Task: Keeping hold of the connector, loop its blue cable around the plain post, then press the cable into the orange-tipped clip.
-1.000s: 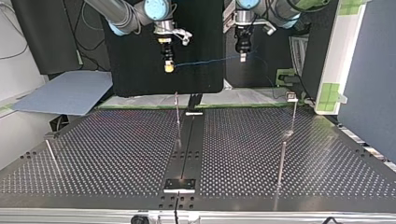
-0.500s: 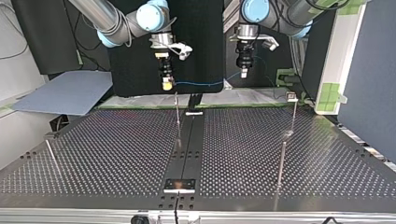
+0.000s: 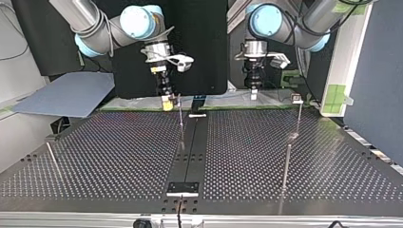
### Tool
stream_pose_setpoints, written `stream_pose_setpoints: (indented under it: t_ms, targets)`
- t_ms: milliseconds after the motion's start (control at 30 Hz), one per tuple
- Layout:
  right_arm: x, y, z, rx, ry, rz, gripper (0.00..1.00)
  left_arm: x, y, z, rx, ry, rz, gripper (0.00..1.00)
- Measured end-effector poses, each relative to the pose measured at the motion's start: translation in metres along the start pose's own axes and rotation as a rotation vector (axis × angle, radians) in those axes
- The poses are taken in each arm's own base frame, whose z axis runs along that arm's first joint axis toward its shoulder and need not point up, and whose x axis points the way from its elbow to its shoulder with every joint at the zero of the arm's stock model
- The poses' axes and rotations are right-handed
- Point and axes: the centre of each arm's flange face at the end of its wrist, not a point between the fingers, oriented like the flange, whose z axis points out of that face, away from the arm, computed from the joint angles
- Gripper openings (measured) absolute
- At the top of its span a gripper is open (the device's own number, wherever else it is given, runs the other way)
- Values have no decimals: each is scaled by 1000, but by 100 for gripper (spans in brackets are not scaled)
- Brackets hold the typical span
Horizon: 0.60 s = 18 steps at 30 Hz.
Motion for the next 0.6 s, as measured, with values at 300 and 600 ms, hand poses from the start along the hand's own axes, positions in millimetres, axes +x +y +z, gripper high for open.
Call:
stream_pose_setpoints:
  t_ms: [300, 600]
  targets:
    - [43, -3, 4, 52, 0, -3, 2, -58, -5, 23, -27, -83, -35, 0]
    - [34, -7, 15, 99, -75, -37, 2, -116, -3, 30, -66, -148, -49, 0]
